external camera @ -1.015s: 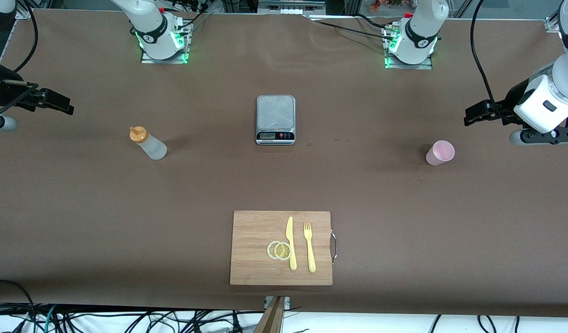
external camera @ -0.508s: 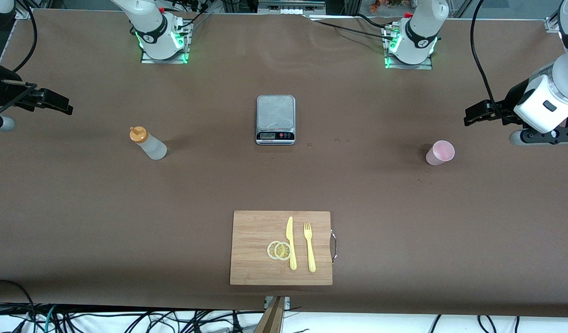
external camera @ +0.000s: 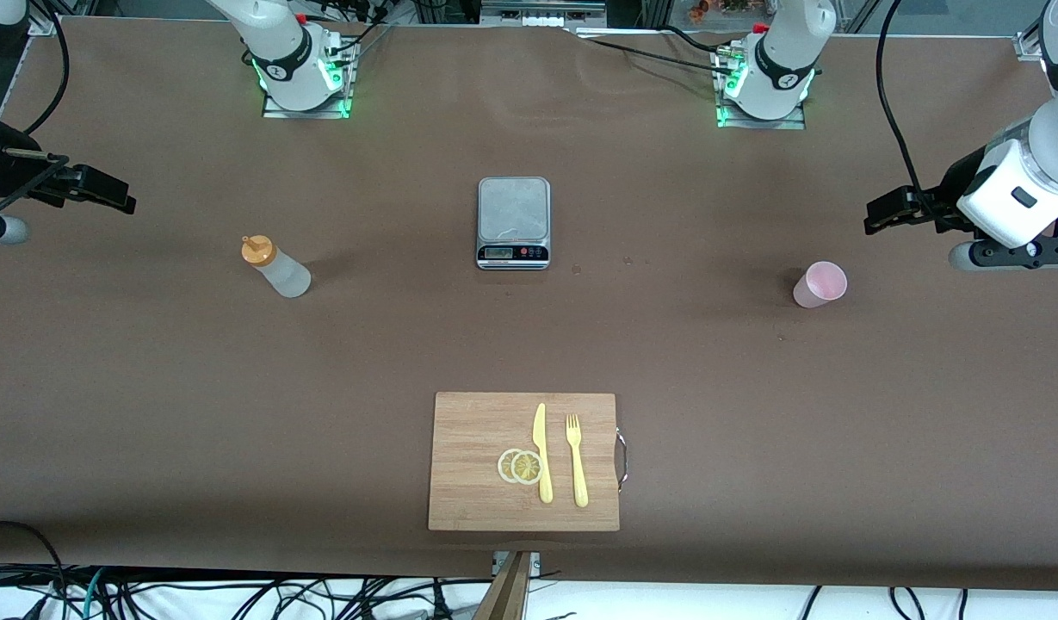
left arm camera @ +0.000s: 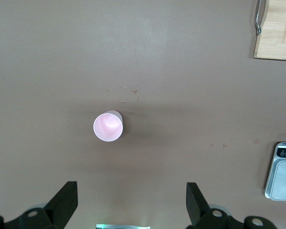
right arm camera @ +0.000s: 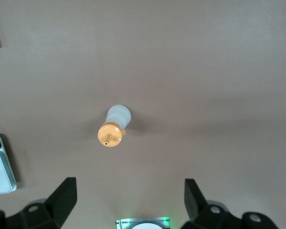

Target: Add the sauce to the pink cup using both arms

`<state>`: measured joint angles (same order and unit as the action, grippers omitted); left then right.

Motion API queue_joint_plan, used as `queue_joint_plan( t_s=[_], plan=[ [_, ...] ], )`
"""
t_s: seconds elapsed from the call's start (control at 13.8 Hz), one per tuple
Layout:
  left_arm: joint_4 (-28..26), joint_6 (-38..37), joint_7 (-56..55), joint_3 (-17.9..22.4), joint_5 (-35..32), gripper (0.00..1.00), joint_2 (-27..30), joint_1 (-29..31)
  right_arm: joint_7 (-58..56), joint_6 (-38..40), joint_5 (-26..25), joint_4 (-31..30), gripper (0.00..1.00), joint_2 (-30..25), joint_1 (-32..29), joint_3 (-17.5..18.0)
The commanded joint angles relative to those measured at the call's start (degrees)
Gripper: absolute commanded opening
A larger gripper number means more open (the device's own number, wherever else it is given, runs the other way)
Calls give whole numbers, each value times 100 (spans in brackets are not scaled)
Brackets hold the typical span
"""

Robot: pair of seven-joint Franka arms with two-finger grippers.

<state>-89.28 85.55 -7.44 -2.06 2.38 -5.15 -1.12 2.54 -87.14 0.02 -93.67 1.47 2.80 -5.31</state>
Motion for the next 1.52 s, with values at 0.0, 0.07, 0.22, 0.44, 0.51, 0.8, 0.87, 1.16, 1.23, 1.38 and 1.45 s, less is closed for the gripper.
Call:
queue_joint_plan(
  t_s=[0.0,0.07,0.22,0.44,0.51,0.8,0.87,1.16,1.23,1.38,1.45],
  plan=[
    [51,15,32,13,70,100,5,-20,45,12,-2,68,100,2,10,4],
    [51,15,32,13,79,100,5,-20,45,12,-2,68,100,2,10,4],
    [60,15,15,13,70,100,5,-20,45,12,-2,68,100,2,10,4],
    [148,15,15,30,79,100,-82,32,54,12,-2,68,100,2,10,4],
    [148,6,24,30,44,100,-153,41,63,12,7,68,100,2,10,4],
    [139,6,556,74,8,100,-284,321,63,12,7,68,100,2,10,13],
    [148,15,856,83,0,100,-329,357,63,12,7,68,100,2,10,4],
    [139,32,885,110,-122,100,-583,437,63,12,7,68,100,2,10,13],
    [139,50,937,101,-289,100,-627,454,63,12,7,68,100,2,10,4],
    [122,50,894,109,-334,100,-750,472,63,12,7,68,100,2,10,4],
    [96,76,885,110,-326,100,-812,515,63,12,7,68,100,2,10,13]
  ],
)
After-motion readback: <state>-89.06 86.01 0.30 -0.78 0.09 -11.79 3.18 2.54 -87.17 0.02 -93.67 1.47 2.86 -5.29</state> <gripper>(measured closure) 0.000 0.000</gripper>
